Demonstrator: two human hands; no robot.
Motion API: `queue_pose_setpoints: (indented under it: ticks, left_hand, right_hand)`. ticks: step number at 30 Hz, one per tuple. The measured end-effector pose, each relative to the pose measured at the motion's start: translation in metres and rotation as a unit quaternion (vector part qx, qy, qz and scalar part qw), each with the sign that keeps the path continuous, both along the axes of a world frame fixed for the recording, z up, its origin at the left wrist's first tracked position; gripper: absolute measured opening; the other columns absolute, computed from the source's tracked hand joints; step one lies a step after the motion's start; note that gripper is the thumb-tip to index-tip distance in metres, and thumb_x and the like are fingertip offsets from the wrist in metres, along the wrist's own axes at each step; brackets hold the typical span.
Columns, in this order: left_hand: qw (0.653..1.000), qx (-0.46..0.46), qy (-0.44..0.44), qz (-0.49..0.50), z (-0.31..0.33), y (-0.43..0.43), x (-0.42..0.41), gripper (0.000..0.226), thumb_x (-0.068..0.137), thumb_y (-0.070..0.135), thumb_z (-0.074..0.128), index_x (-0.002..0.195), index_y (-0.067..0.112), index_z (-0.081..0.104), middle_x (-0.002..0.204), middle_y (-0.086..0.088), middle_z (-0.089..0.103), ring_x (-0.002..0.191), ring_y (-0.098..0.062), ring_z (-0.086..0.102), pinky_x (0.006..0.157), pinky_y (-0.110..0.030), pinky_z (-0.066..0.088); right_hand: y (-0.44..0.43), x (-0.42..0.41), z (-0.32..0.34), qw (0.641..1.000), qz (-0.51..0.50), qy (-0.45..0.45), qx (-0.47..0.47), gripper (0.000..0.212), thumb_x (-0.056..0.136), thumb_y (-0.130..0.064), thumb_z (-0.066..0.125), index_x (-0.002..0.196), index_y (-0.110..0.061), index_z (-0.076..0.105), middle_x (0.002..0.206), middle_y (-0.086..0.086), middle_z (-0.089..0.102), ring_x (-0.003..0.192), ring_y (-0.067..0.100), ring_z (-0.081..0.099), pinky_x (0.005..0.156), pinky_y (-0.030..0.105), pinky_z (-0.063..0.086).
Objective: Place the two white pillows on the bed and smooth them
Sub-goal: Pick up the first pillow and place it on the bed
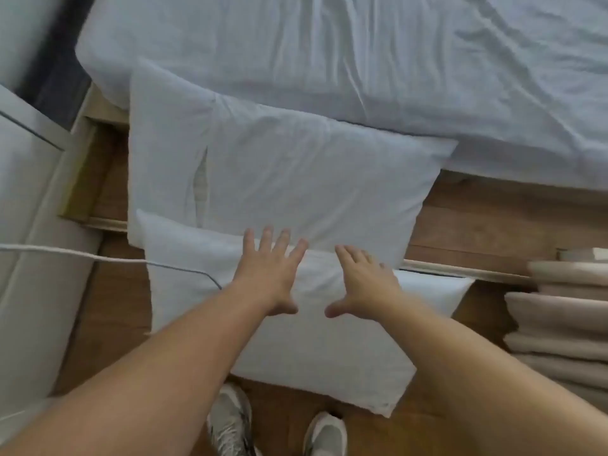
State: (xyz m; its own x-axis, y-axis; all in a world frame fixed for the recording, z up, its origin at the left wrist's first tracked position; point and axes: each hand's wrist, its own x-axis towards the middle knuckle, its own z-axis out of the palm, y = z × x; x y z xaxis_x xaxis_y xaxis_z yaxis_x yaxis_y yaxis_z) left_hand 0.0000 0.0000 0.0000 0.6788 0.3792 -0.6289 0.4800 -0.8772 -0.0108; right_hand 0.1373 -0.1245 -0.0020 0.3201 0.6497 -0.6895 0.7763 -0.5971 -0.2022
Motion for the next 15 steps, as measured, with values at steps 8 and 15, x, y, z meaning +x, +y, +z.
queue_pose_setpoints:
  ticks: [8,15]
  left_hand:
    - [0.995,-0.065,0.059,-0.044,-0.097,-0.02,-0.061,0.061,0.073,0.035,0.07,0.125,0.019,0.041,0.116,-0.006,0.062,0.102,-0.028,0.059,0.083,-0.04,0.039]
    - [0.984,-0.17,0.049,-0.023,0.044,0.008,-0.067,0.037,0.083,0.022,0.053,0.119,0.022,0.044,0.114,-0.005,0.065,0.102,-0.033,0.061,0.08,-0.039,0.045]
  right_hand:
    - [-0.02,-0.067,-0.088,0.996,0.079,-0.02,-0.018,0.039,0.072,-0.033,0.072,0.098,-0.019,0.048,0.102,0.004,0.065,0.096,0.03,0.061,0.073,0.037,0.034]
    - [-0.01,-0.061,0.063,0.995,0.079,0.034,-0.051,0.02,0.078,-0.027,0.06,0.085,-0.024,0.041,0.097,0.004,0.065,0.09,0.032,0.062,0.065,0.037,0.039]
